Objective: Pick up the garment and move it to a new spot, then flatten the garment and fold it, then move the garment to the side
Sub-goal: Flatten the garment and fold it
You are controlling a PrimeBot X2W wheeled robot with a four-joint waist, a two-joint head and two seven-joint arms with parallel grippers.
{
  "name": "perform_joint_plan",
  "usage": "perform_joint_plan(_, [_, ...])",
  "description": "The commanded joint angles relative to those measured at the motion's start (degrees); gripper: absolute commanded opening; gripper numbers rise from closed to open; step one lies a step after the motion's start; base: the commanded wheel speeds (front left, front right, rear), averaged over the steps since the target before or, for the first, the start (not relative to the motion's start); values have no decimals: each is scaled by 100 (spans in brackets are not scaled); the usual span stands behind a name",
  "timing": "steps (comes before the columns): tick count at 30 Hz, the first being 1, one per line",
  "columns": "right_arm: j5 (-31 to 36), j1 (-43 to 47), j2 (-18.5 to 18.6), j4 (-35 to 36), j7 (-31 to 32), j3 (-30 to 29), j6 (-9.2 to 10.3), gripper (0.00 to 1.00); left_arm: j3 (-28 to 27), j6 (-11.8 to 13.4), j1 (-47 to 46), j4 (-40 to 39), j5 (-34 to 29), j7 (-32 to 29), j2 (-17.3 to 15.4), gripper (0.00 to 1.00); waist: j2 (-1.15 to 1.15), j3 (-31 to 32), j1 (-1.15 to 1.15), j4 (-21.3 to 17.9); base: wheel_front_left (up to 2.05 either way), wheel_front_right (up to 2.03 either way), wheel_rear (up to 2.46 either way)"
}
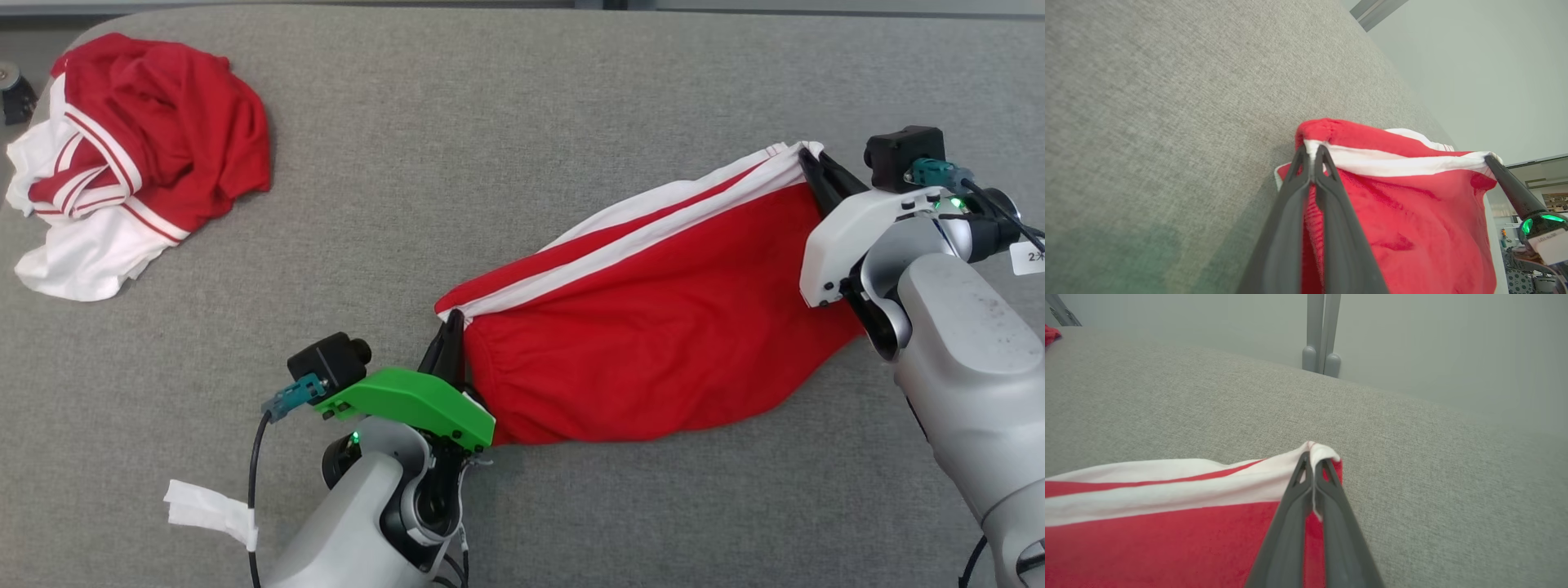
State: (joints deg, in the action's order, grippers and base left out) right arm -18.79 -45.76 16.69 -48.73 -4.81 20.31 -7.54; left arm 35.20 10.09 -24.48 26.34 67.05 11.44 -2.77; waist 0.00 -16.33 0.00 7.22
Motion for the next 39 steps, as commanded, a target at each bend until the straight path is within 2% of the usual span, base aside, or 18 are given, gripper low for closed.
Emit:
perform_joint_plan(1, [-92,-160,-11,-194,-108,91,10,0,35,15,-160,58,65,84,-23,0,0,-217,0,207,0,0,0])
perform_joint_plan(3, [-147,-309,-28,-439,-198,221,10,0,114,-2,-220,111,156,149,-24,0,0,-227,0,215,0,0,0])
perform_joint_plan(6, [-237,-482,-49,-737,-332,405,10,56,230,-36,-306,180,173,221,-24,0,0,-219,0,217,0,0,0])
perform_joint_plan(7, [-263,-531,-53,-839,-370,480,10,92,260,-36,-323,205,203,235,-24,0,0,-208,0,216,0,0,0])
perform_joint_plan(8, [-302,-567,-58,-913,-404,541,10,100,280,-37,-336,227,201,256,-24,0,0,-197,0,214,0,0,0])
perform_joint_plan(9, [-330,-631,-46,-992,-452,602,10,100,292,-34,-351,253,179,279,-24,16,0,-184,0,213,0,0,0])
perform_joint_plan(10, [-357,-677,-36,-1055,-494,655,10,100,301,-23,-355,276,131,292,-24,47,0,-172,0,213,0,0,0])
perform_joint_plan(11, [-381,-726,-28,-1122,-556,707,10,100,301,-13,-352,294,79,321,-25,99,0,-157,0,213,0,0,0])
perform_joint_plan(18, [-683,-855,-38,-1336,-815,980,10,100,64,36,-54,60,-503,376,-133,100,0,24,0,157,0,0,0])
perform_joint_plan(24, [-1060,-669,195,-1326,-754,1364,10,100,-486,236,539,-744,-1751,377,-355,100,0,319,0,101,0,0,0])
perform_joint_plan(29, [-1500,-455,427,-1294,-235,1700,9,100,-850,321,1054,-1379,-2658,378,-488,100,0,545,0,98,0,0,0])
perform_joint_plan(39, [-2326,-228,691,-1130,963,2230,10,100,-1208,327,1372,-1769,-3467,379,-478,100,0,394,0,313,0,0,0])
